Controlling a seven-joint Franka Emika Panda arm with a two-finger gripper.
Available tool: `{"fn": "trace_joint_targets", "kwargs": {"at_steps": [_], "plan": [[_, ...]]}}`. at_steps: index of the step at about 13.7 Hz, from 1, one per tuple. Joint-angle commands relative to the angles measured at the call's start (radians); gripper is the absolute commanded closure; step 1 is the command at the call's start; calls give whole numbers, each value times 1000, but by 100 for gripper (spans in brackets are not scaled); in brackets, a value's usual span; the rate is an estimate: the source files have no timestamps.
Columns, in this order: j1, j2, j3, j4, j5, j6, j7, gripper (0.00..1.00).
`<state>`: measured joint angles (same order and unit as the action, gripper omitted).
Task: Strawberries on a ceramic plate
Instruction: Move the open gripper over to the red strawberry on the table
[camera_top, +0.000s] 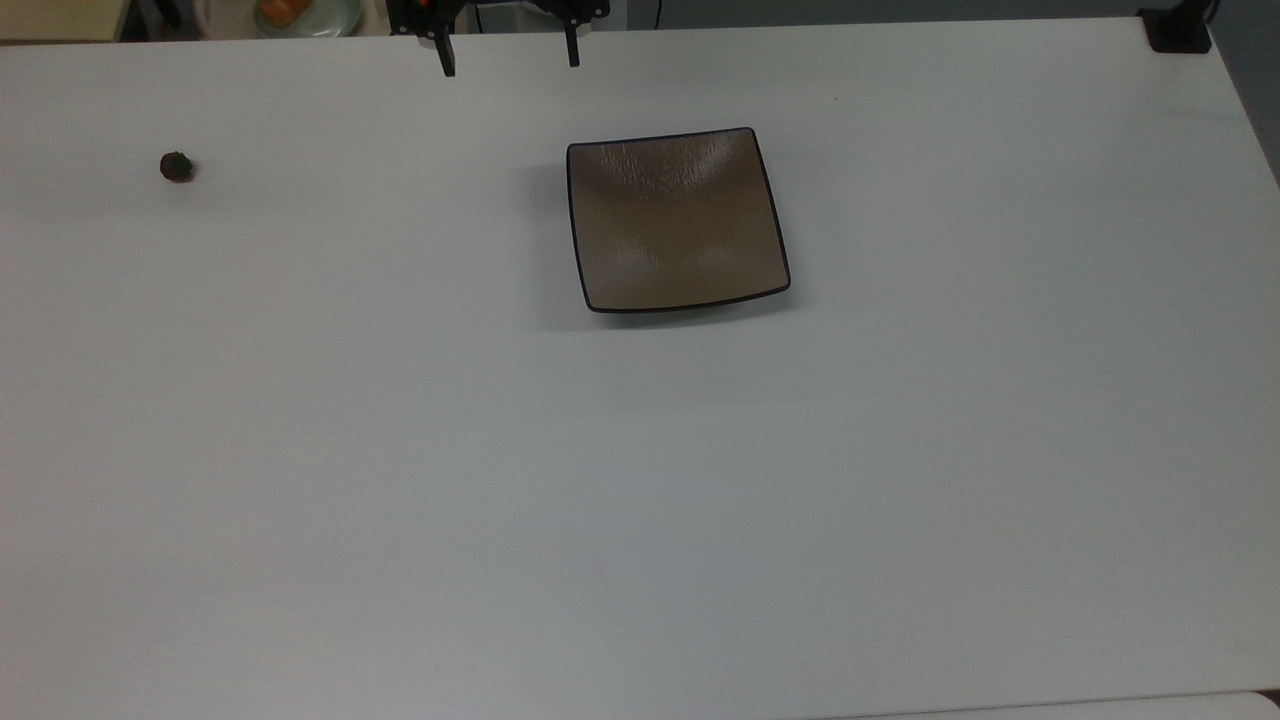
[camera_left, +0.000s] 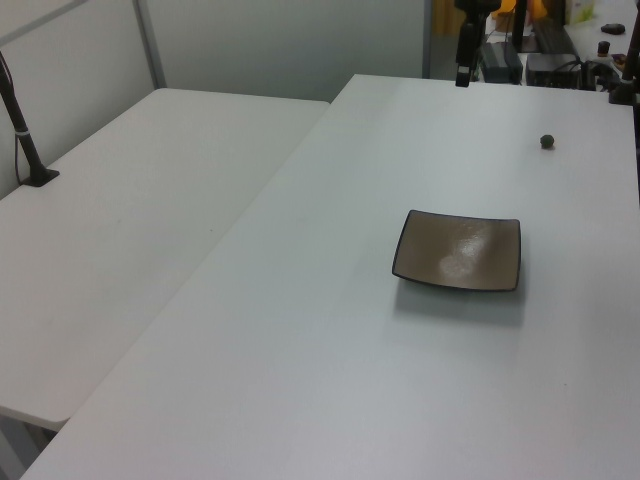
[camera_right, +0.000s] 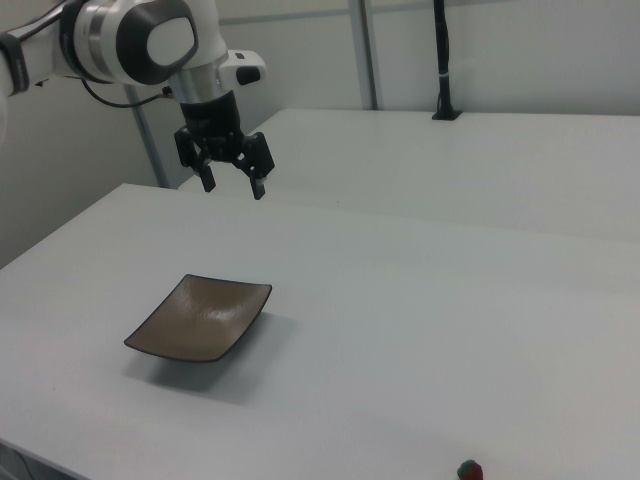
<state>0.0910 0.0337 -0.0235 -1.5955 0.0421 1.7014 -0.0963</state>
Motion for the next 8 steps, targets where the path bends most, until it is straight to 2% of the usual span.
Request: {"fn": "trace_joint_targets", "kwargs": {"at_steps": [1,8], "plan": [[33,-31,-4,-61,9,64,-4,0],[32,-21,-12,-61,2,54,-14,0]]}}
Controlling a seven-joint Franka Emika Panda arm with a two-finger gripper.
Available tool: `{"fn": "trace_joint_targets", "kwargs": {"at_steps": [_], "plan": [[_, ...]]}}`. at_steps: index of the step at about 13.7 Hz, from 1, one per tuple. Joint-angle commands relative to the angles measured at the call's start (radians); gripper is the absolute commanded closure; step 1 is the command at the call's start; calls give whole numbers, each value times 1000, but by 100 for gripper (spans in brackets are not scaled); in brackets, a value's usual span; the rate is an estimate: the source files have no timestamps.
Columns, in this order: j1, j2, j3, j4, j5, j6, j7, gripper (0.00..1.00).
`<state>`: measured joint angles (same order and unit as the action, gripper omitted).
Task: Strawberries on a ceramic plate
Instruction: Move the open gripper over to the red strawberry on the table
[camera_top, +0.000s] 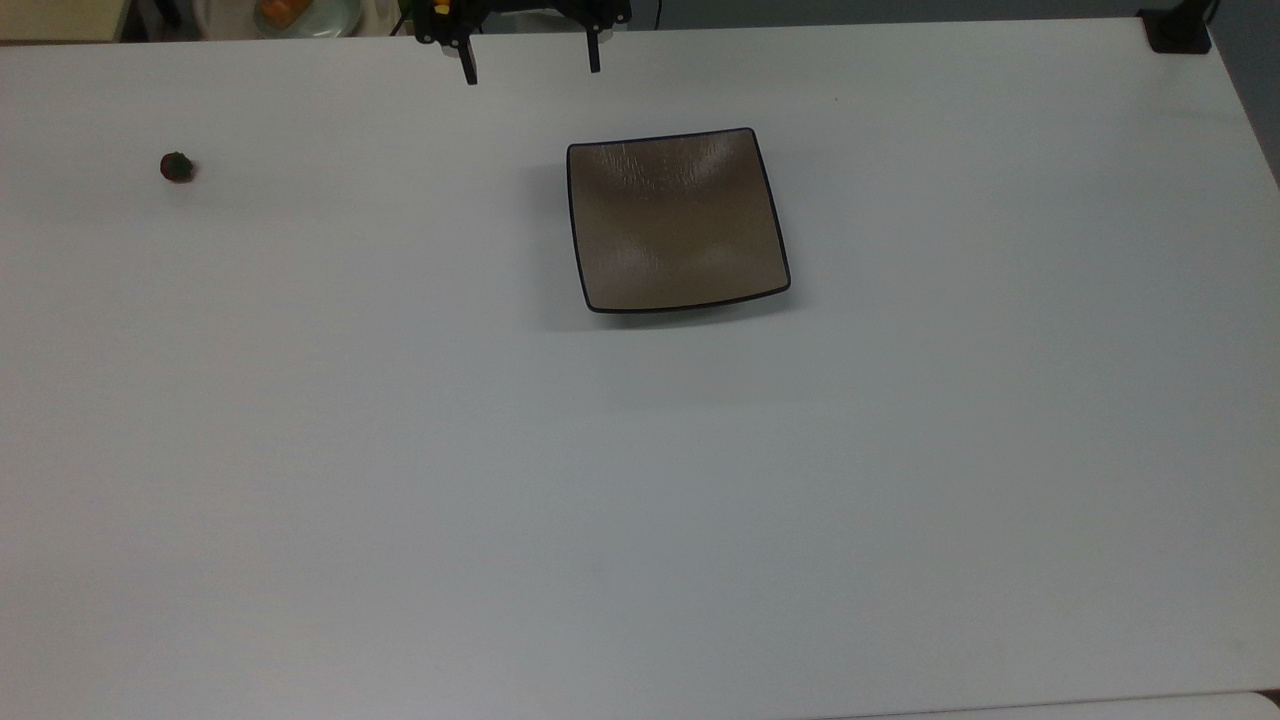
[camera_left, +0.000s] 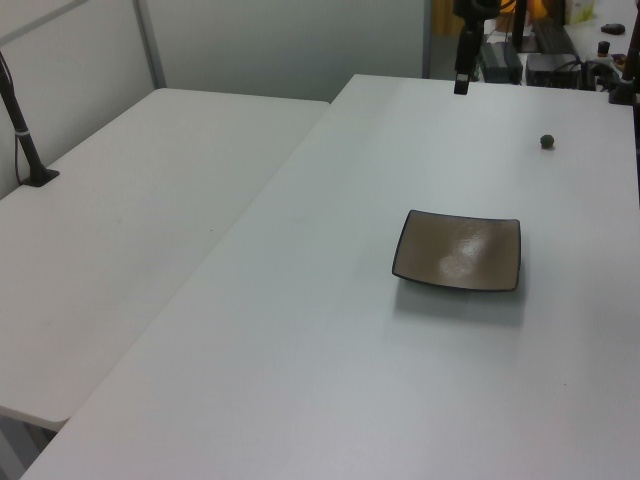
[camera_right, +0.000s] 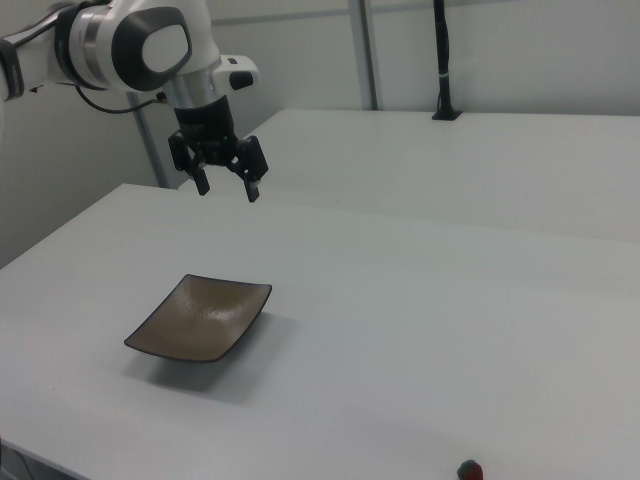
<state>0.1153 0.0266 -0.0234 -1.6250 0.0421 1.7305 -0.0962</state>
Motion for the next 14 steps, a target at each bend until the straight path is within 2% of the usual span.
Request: {"fn": "trace_joint_targets", "kwargs": {"at_steps": [1,6,7,10,14], "plan": [[7,-4,-12,-33,-5,26,-16,0],[-26,15,-15,-36,-11,23,-39,0],[-40,18,-15,-41,-11,23,-77,0],[-138,24,-15,-49,-11,9,-320,0],[-216,59,-18,-61,-11,20,-471,0]]}}
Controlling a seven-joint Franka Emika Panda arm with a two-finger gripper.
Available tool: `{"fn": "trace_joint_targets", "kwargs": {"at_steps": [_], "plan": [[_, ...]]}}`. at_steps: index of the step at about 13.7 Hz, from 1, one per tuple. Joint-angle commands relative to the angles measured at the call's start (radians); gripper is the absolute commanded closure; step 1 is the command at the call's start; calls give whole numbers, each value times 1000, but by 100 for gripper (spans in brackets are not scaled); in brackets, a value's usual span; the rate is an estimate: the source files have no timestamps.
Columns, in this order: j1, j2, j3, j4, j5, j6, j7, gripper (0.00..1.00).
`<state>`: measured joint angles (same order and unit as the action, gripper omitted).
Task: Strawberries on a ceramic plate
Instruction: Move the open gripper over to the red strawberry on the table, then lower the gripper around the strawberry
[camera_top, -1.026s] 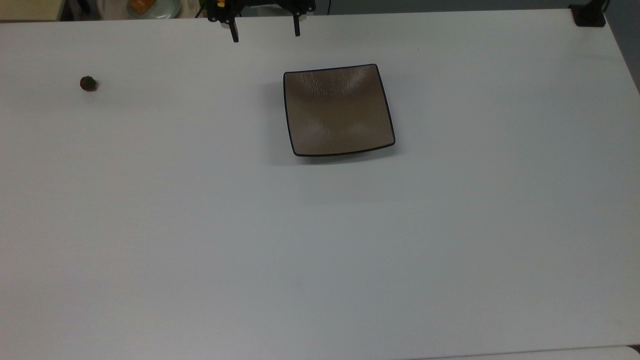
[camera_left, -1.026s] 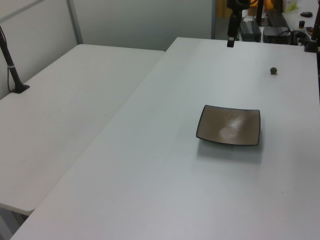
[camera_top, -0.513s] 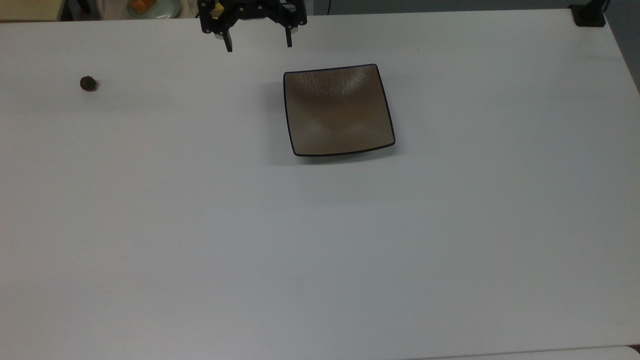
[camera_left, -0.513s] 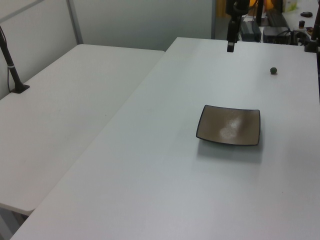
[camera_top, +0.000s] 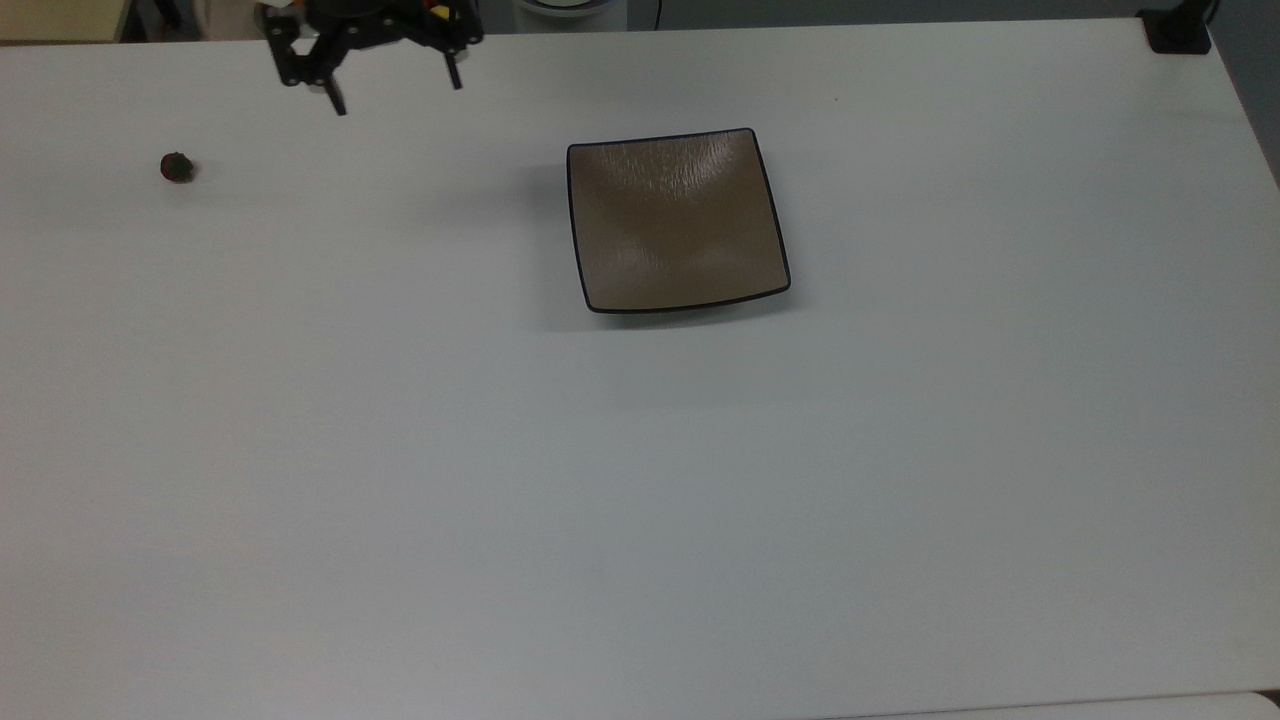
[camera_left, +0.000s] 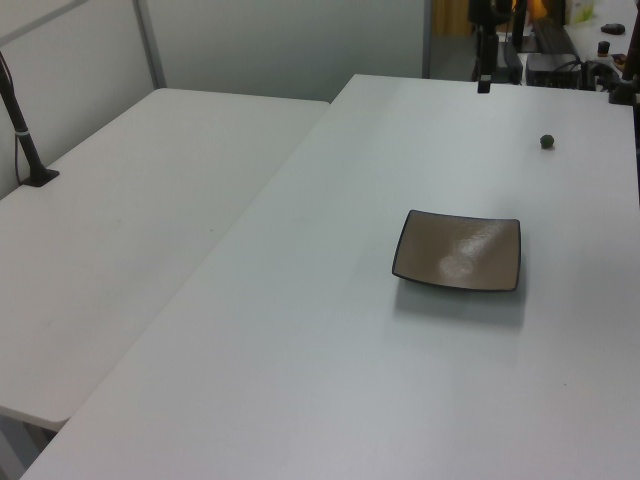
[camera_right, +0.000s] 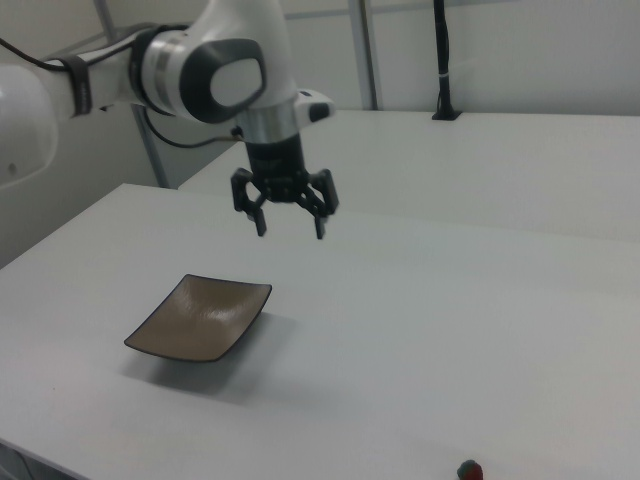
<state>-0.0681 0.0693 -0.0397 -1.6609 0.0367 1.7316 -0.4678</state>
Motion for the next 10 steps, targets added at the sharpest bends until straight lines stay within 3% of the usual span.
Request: {"fn": "trace_joint_targets", "kwargs": {"at_steps": [1,4,10], "plan": [[-47,27,-2,-25,-11,22,-145,0],[-55,49,-15,-34,-89,19,-283,0],[-58,70,-141,-85,-92,28,-494,0]]}}
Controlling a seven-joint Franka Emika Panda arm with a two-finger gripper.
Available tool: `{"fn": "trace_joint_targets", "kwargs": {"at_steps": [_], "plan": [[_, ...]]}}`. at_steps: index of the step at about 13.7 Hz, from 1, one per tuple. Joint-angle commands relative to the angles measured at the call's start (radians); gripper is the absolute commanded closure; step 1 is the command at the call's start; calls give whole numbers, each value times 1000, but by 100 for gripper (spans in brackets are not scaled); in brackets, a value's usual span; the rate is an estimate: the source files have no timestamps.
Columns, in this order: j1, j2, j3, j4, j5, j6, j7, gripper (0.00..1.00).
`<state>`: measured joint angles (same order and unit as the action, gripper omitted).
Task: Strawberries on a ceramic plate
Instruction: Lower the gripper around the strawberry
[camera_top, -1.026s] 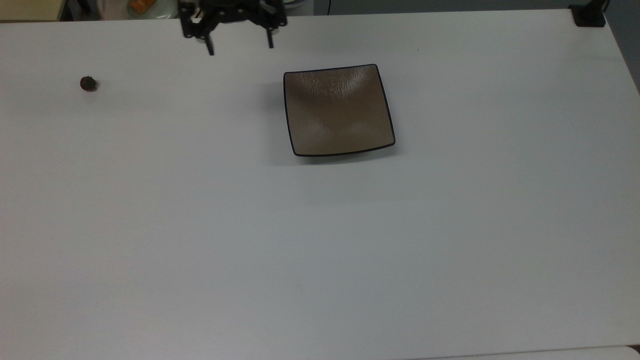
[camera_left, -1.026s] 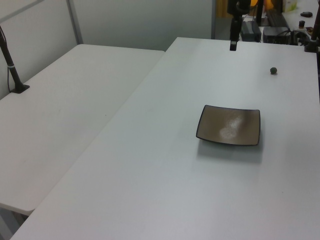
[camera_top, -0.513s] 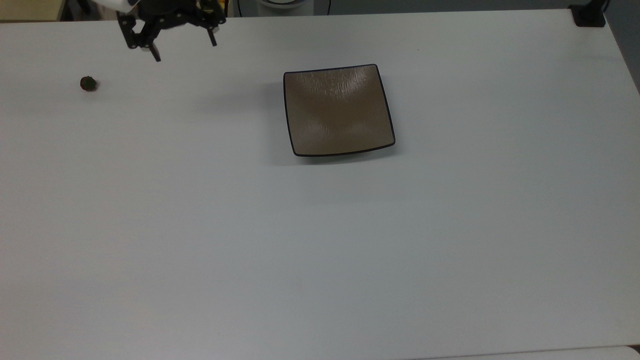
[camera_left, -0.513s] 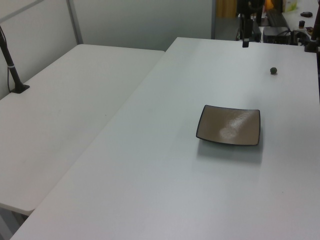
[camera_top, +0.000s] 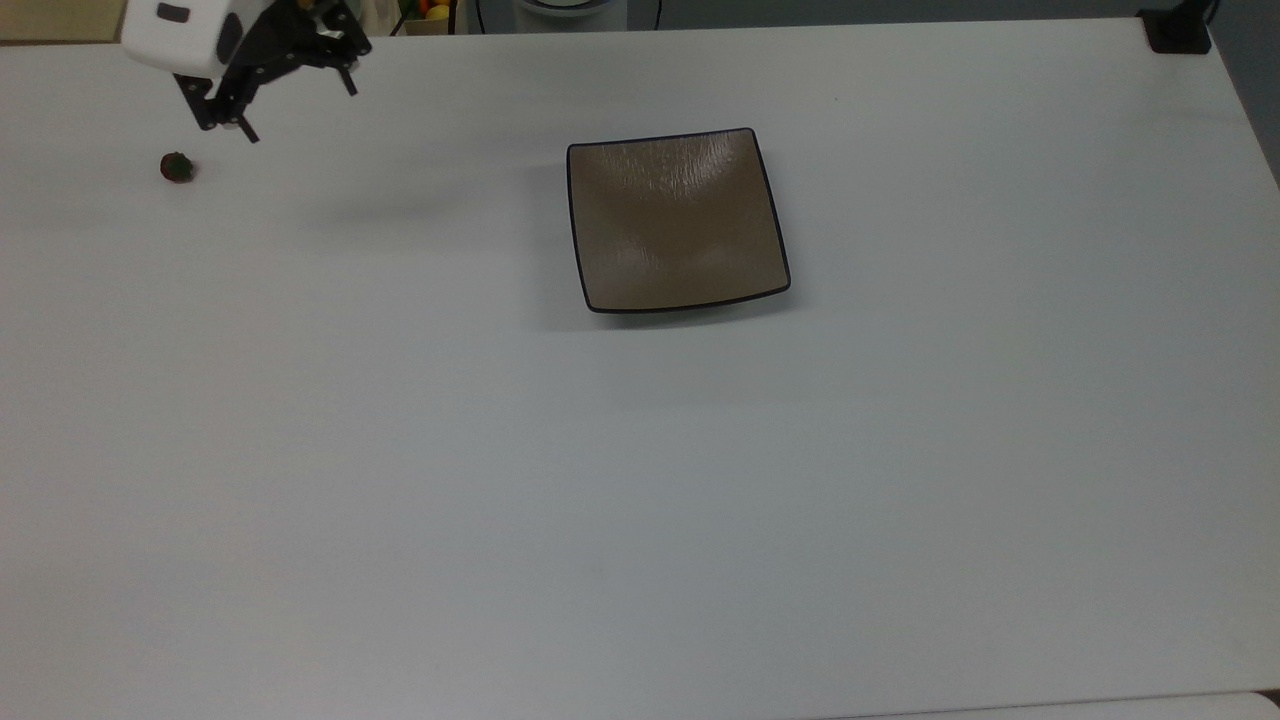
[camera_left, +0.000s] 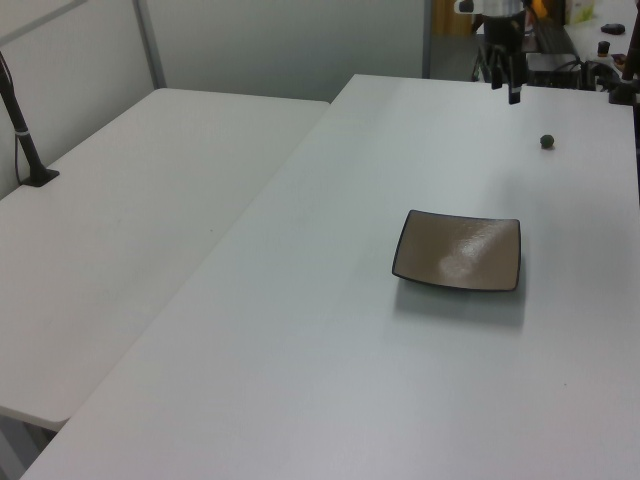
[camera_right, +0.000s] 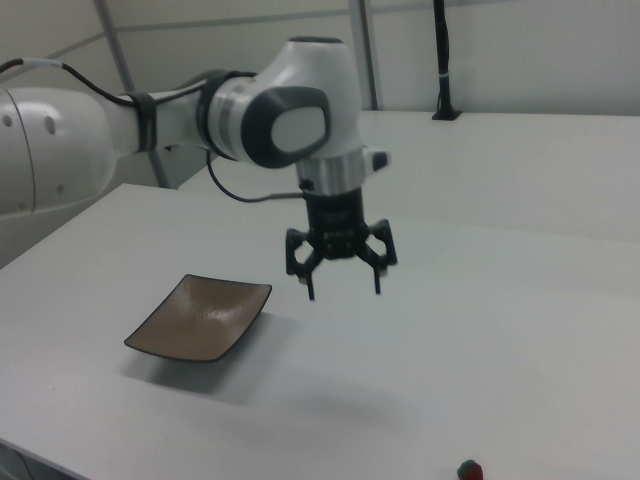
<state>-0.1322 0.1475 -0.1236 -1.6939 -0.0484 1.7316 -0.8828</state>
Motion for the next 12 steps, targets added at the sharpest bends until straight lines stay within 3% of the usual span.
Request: {"fn": "trace_joint_targets", "kwargs": {"at_steps": [1,6,9,12], "plan": [[6,4,-82,-65,-11,38,-103,0],[0,62,-142,-159,-13,188,-225,0],[-3,96,-186,-162,-22,241,-284,0],[-7,138,-226,-165,-97,305,-321,0]]}}
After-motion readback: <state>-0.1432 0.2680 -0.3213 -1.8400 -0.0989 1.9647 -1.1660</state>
